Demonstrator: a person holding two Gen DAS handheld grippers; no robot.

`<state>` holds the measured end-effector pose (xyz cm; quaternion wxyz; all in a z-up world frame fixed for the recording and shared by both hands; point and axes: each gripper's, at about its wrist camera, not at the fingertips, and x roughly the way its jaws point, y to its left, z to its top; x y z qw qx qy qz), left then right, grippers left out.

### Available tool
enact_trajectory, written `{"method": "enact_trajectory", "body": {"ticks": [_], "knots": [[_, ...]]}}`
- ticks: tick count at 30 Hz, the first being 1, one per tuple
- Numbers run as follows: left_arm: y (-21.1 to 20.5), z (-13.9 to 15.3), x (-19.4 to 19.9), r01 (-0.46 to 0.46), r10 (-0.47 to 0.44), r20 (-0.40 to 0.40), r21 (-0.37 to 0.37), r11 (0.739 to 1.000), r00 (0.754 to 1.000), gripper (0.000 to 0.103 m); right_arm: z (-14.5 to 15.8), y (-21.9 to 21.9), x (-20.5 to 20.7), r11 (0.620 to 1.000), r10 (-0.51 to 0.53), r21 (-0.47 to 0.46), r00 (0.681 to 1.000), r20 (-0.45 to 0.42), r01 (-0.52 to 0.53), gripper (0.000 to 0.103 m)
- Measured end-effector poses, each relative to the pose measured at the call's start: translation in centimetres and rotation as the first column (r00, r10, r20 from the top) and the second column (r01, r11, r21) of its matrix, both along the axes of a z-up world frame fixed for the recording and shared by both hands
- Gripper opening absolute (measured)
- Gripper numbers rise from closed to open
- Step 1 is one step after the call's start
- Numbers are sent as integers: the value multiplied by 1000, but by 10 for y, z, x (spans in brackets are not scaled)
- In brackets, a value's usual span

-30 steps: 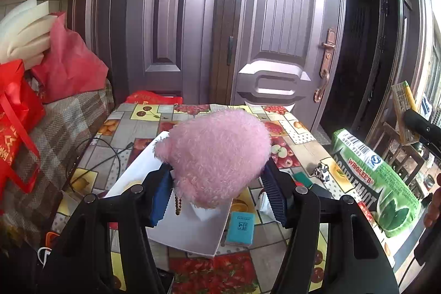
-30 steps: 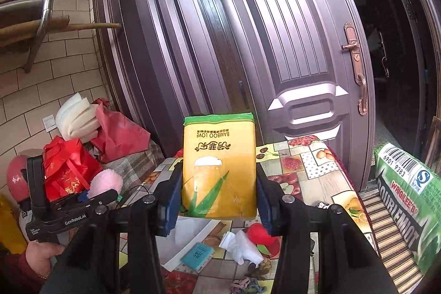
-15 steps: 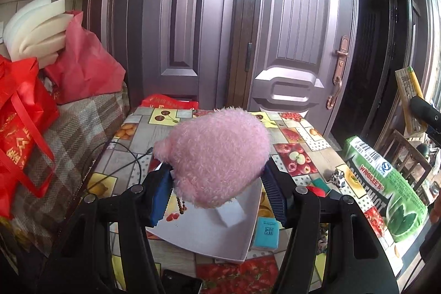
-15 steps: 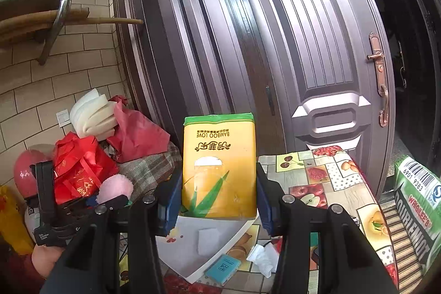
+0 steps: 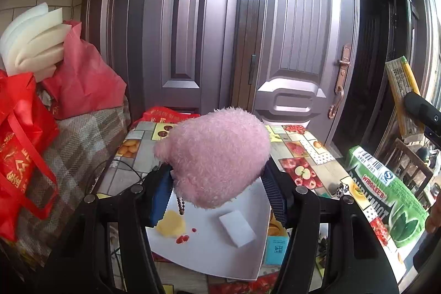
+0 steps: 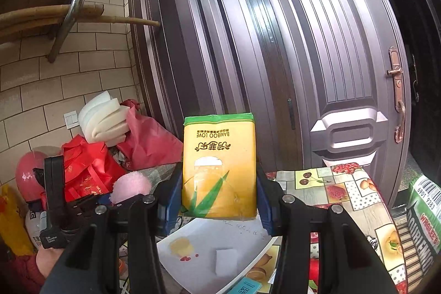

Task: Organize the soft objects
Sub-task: 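Carry the pink ball with the left gripper while the right carries the tissue pack to the tray, then release the pink ball onto the yellow sponge while the right sets the tissue pack on the foam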

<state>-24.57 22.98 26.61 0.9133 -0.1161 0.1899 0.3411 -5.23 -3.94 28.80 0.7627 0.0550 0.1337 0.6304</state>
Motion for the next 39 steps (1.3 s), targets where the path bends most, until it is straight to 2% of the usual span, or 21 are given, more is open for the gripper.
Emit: {"method": "enact_trajectory", "body": {"ticks": [6, 9, 17, 25, 32, 39], "knots": [[18, -3, 1, -24, 24, 4, -29, 999, 1000, 61, 0, 27, -2, 999, 31, -45, 1000, 8, -30, 47], [28, -15, 3, -38, 37, -13, -48, 998, 999, 61, -6, 41, 1, 997, 41, -72, 999, -7, -42, 47], [60, -58, 11, -92, 81, -88, -140, 986, 993, 61, -51, 89, 13, 973, 65, -213, 992, -111, -88, 47], [88, -91, 24, -110, 84, -119, -229, 967, 989, 61, -101, 135, 26, 929, 48, -351, 978, -201, -118, 47], [106, -138, 56, -90, 32, -175, -335, 938, 984, 61, -153, 177, 29, 866, 43, -466, 956, -289, -180, 47], [118, -165, 62, -123, 45, -208, -378, 918, 977, 62, -190, 206, 20, 811, 63, -541, 952, -299, -223, 47]]}}
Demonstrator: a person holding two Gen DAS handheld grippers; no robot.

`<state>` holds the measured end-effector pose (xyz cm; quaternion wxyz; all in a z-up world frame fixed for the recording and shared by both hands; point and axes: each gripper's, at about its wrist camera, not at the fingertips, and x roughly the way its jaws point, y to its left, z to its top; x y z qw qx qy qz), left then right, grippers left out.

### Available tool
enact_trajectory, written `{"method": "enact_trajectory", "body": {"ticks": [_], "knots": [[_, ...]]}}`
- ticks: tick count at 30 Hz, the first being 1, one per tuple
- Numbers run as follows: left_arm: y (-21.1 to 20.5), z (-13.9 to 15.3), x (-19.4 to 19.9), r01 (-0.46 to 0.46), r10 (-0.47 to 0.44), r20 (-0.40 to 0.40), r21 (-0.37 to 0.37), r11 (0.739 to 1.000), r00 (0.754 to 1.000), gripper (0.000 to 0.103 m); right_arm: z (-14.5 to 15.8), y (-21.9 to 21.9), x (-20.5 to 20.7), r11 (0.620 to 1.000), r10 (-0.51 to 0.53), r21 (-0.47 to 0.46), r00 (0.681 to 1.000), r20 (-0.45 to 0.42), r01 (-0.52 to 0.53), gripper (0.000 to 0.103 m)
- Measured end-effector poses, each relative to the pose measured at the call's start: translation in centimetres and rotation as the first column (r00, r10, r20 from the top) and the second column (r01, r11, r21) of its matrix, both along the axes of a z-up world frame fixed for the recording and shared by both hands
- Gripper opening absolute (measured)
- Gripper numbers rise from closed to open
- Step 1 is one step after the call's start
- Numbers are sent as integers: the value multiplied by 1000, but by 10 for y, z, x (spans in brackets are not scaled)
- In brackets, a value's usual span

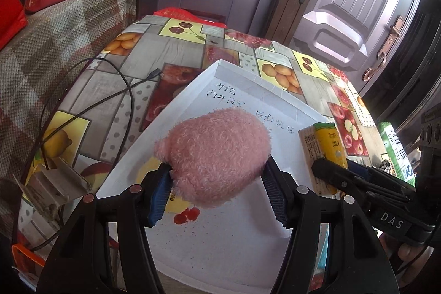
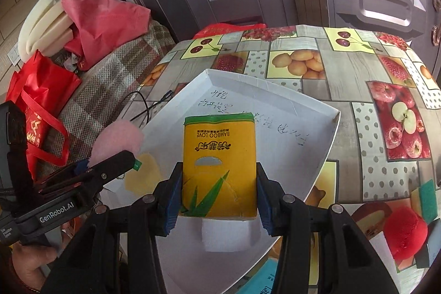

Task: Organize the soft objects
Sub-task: 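Release the pink ball onto the yellow sponge while the right sets the tissue pack on the foam, then move the left gripper to the teal paper pack while the right moves to the braided hair ties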

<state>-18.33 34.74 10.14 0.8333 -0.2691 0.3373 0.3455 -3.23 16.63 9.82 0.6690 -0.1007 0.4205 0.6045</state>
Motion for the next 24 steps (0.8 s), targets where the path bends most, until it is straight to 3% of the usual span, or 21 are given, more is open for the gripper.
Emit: {"method": "enact_trajectory", "body": {"ticks": [3, 4, 5, 6, 7, 8, 9, 17, 24], "knots": [[6, -6, -2, -23, 23, -16, -4, 1000, 1000, 64, -7, 7, -2, 1000, 1, -9, 1000, 1, -1, 49], [7, -7, -2, -30, 30, -24, 3, 1000, 999, 69, -8, 8, -2, 1000, -1, -8, 1000, 3, 1, 50], [8, -8, -4, -41, 42, -29, 17, 999, 999, 74, -9, 8, -2, 1000, -2, -4, 1000, 7, 2, 59], [8, -8, -5, -57, 58, -34, 36, 998, 998, 87, -9, 9, -3, 1000, 0, -1, 1000, 15, 0, 77], [7, -8, -8, -73, 75, -34, 55, 996, 997, 102, -9, 9, -4, 1000, 2, 2, 1000, 24, -2, 88], [7, -7, -11, -87, 89, -26, 72, 994, 996, 103, -8, 8, -5, 1000, 2, 6, 999, 36, -2, 99], [8, -6, -14, -99, 101, -18, 81, 992, 995, 103, -7, 8, -6, 1000, 0, 10, 999, 51, -1, 103], [2, 6, -25, -133, 132, 14, 91, 987, 991, 103, 4, -12, -10, 999, -25, 33, 996, 84, 23, 103], [-25, 23, -25, -69, 64, 51, 103, 992, 997, 103, 26, -56, 4, 991, -105, 87, 991, 88, 97, 103]]}}
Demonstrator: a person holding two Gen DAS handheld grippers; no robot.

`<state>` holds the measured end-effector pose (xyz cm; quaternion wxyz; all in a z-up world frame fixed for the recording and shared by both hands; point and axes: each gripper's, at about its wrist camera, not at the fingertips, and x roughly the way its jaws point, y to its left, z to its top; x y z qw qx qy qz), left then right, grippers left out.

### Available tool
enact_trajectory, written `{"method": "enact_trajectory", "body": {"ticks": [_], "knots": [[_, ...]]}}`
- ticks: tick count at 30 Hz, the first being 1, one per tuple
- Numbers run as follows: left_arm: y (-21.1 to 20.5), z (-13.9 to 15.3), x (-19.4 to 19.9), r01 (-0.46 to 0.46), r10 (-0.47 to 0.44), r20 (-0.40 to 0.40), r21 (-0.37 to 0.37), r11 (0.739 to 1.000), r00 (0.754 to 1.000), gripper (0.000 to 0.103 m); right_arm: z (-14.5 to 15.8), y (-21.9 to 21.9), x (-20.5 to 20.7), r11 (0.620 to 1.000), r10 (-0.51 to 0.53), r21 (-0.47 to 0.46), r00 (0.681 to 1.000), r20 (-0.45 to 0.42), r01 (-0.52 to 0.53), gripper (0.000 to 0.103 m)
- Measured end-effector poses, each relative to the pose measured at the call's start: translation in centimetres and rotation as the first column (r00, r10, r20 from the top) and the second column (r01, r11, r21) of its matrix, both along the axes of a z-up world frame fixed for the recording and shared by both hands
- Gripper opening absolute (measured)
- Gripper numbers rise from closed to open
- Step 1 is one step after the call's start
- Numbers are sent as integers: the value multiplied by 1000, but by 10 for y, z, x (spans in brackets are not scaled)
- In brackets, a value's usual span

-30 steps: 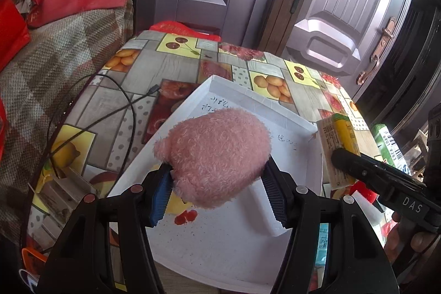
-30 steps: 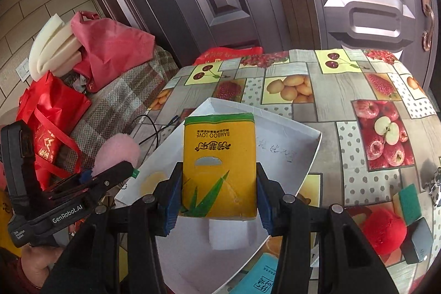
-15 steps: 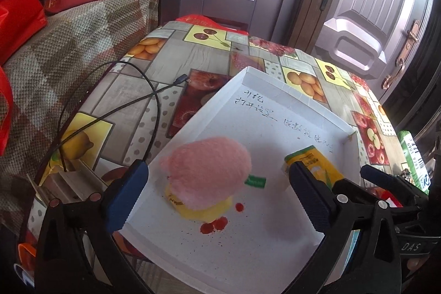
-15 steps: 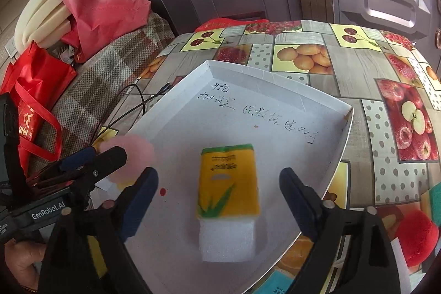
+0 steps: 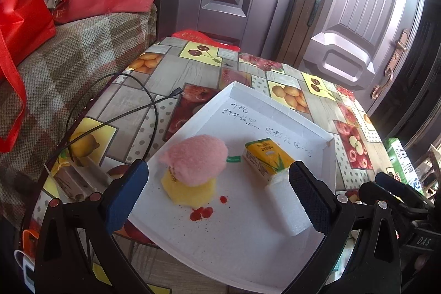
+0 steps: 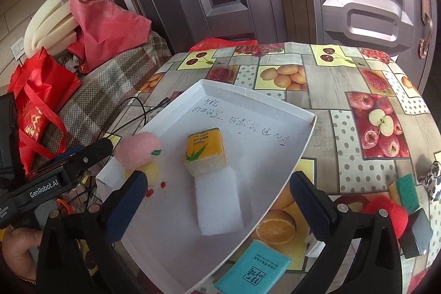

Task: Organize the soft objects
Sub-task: 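Move the left gripper to the teal paper pack while the right moves to the braided hair ties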

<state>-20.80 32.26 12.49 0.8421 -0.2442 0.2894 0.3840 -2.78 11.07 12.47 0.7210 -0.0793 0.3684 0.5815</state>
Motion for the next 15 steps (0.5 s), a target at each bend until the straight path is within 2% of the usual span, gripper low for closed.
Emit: {"method": "enact_trajectory", "body": {"ticks": [4, 7, 9, 11, 13, 15], "knots": [[-29, -2, 17, 118, -118, -14, -5, 993, 993, 103, 9, -47, 30, 990, -139, 40, 990, -9, 139, 103], [-59, -10, 40, 259, -260, -36, -24, 966, 965, 103, 4, -91, 53, 967, -248, 46, 968, -39, 250, 103], [-85, -17, 57, 376, -377, -54, -35, 926, 925, 103, -3, -123, 66, 947, -316, 33, 946, -70, 319, 103], [-112, -25, 74, 480, -482, -73, -50, 876, 873, 103, -14, -152, 76, 926, -376, 8, 921, -106, 379, 103], [-138, -35, 90, 553, -557, -98, -65, 830, 825, 103, -25, -180, 85, 901, -430, -18, 891, -144, 433, 103], [-161, -47, 105, 597, -601, -134, -76, 799, 788, 103, -32, -203, 90, 876, -481, -40, 863, -157, 481, 103]]}}
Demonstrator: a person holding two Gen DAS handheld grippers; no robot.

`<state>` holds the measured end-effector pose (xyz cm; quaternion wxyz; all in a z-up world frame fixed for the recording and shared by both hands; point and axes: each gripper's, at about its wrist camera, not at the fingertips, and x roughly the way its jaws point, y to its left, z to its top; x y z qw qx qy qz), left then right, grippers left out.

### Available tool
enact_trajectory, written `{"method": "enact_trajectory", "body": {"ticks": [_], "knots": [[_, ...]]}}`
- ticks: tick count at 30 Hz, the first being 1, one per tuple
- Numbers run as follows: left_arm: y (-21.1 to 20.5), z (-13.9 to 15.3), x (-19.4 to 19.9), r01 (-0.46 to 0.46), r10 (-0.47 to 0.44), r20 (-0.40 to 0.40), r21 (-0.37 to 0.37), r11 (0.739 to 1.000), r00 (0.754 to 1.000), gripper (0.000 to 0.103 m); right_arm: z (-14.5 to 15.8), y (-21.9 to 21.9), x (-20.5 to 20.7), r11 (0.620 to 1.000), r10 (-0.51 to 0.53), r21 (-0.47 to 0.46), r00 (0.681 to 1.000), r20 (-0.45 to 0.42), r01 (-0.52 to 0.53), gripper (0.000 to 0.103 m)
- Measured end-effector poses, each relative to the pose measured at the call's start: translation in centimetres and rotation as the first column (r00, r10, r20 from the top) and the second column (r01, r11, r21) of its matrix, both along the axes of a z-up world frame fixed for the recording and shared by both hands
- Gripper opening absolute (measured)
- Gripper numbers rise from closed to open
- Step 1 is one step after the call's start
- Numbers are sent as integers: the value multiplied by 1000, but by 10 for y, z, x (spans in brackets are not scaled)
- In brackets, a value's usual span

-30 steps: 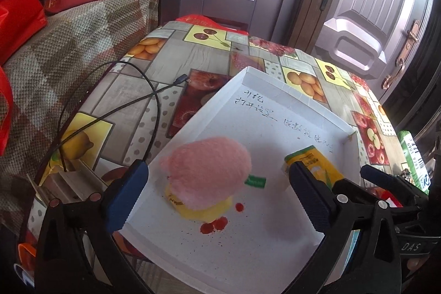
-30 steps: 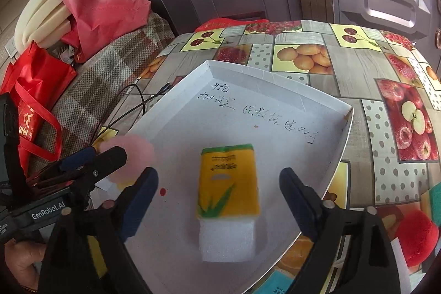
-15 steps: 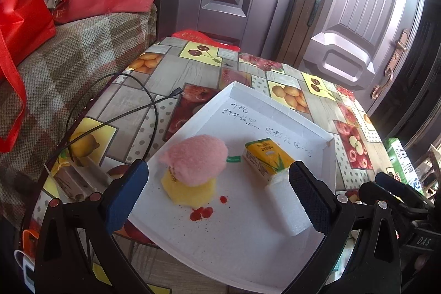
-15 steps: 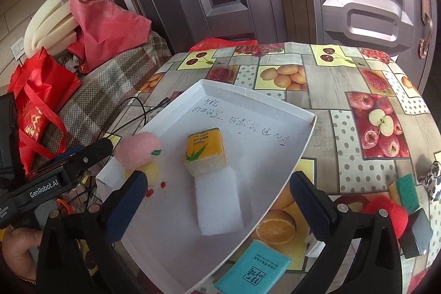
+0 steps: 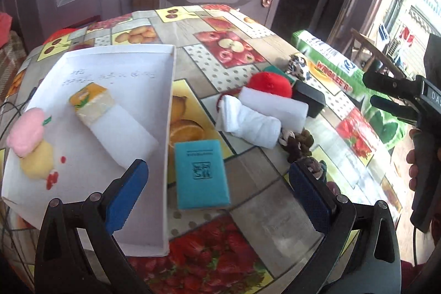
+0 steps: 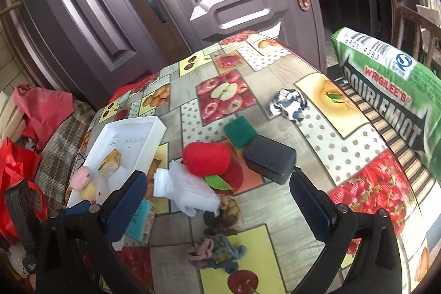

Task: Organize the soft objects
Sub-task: 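Move the left gripper to the teal paper pack while the right moves to the braided hair ties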

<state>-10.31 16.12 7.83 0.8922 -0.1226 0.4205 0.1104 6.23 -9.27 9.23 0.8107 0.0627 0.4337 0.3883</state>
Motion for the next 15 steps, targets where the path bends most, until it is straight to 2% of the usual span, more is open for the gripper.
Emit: {"method": "enact_trajectory", "body": {"ticks": [3, 5, 8, 11, 12, 15], "knots": [[-22, -16, 20, 31, -29, -54, 40, 999, 998, 103, -1, -27, 4, 999, -43, -9, 999, 5, 43, 103], [-27, -26, 31, 11, -4, -94, 73, 997, 996, 103, 1, -43, 6, 998, -60, -3, 998, 7, 60, 103], [-26, -43, 41, -33, 44, -150, 77, 997, 988, 103, 4, -64, 11, 996, -84, 12, 996, 8, 84, 103], [-29, -47, 42, -40, 59, -159, 120, 992, 986, 103, 7, -80, 16, 994, -103, 21, 995, 11, 103, 103], [-30, -47, 41, -35, 53, -156, 112, 993, 986, 103, 7, -84, 18, 994, -107, 22, 994, 11, 107, 103], [-42, -42, 38, 0, 4, -134, 29, 1000, 991, 103, 7, -89, 22, 994, -108, 27, 994, 7, 108, 103]]}}
